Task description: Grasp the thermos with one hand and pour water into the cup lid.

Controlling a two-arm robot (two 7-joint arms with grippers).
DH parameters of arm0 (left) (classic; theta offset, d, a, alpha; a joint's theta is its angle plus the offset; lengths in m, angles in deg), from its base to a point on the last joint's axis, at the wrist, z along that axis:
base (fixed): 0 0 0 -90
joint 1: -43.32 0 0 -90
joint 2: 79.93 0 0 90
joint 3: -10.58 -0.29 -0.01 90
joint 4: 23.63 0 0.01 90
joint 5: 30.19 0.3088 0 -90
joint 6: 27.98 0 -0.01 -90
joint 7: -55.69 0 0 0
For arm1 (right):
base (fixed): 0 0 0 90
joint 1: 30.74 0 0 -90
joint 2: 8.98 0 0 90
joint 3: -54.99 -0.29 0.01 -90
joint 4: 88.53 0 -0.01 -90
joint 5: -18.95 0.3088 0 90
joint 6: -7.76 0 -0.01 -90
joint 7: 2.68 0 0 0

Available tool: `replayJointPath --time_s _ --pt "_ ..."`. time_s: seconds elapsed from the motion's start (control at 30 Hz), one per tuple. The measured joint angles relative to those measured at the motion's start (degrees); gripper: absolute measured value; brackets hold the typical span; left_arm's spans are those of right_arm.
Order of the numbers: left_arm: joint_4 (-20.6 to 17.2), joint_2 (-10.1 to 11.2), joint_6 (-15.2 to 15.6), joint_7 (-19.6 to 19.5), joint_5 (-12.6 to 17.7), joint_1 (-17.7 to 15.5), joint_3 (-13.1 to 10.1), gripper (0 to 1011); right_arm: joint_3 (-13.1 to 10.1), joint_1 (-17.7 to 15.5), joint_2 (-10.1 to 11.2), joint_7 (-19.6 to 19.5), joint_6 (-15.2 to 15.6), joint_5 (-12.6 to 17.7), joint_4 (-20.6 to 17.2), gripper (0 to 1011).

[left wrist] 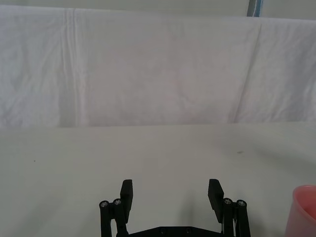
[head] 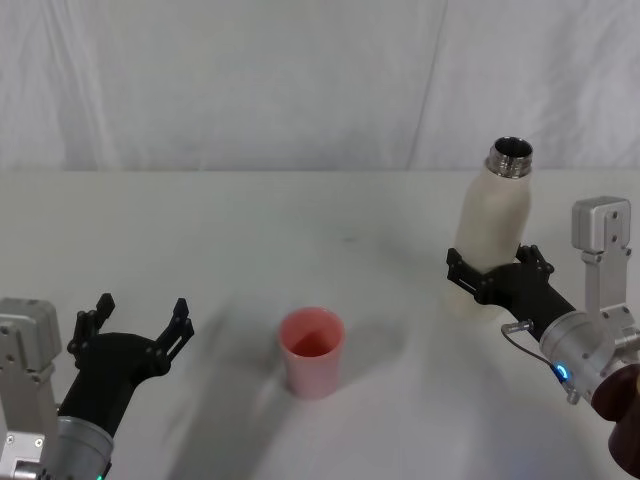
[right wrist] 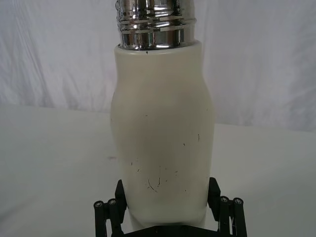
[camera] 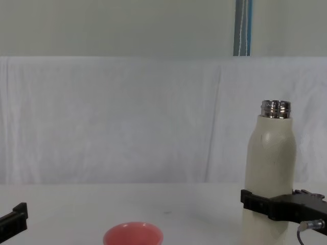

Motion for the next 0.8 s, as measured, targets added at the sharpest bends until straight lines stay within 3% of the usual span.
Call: replayJointPath --time_s 0.8 --pt "0.00 0.00 0.00 0.00 0.00 0.00 0.00 1001 0.02 -0.03 0.11 -0.07 0.10 0.01 -0.04 953"
